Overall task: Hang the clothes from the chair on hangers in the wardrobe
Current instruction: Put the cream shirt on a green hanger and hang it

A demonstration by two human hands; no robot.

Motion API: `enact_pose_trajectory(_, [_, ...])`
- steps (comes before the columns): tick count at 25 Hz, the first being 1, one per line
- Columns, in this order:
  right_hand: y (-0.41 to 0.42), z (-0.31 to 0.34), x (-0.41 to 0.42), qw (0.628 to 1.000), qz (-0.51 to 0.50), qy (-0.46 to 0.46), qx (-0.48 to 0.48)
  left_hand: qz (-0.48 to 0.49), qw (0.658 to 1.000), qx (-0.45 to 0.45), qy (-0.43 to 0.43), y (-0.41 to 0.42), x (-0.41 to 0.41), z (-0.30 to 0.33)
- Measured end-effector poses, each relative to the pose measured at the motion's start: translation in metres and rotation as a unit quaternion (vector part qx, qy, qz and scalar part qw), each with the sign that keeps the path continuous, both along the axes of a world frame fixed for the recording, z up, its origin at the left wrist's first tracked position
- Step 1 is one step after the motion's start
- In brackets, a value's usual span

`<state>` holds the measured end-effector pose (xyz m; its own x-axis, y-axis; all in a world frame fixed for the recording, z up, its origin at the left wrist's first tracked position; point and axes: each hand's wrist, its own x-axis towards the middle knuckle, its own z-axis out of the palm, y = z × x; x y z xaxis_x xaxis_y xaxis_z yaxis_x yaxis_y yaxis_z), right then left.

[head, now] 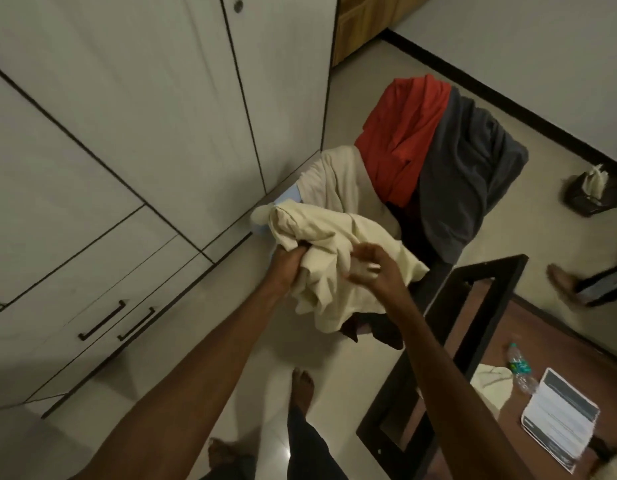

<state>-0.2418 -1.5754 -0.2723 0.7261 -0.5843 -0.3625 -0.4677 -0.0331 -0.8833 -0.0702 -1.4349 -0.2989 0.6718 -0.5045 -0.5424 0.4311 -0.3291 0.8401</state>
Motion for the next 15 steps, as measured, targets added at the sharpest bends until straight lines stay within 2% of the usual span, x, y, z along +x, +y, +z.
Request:
enact_pose_trajectory(3, [0.053, -0.013, 0.019, 0.992, 0.114, 0.041, -0.028, 0.053, 0.998, -0.041, 0.014, 0.046, 0.022, 0.024])
enact_pose_trajectory(6, [0.109, -0.009, 0.061, 0.967, 0.253, 0.011, 0.027, 0.126, 0.989, -0.066, -0.027, 0.093, 0.039, 0.043])
enact_pose_trajectory(8, [0.141, -0.017, 0.087, 0.964, 0.263, -0.018, -0.033, 0.169, 0.982, -0.063, -0.050, 0.123, 0.047, 0.050])
enact_pose_trajectory(11, [0.186, -0.014, 0.117, 0.973, 0.220, -0.003, -0.075, 0.253, 0.964, -0.057, -0.055, 0.176, 0.051, 0.067])
enact_pose_trajectory(15, [0.224, 0.000, 0.132, 0.960, 0.209, -0.002, -0.187, 0.328, 0.941, -0.042, -0.074, 0.257, 0.046, 0.078])
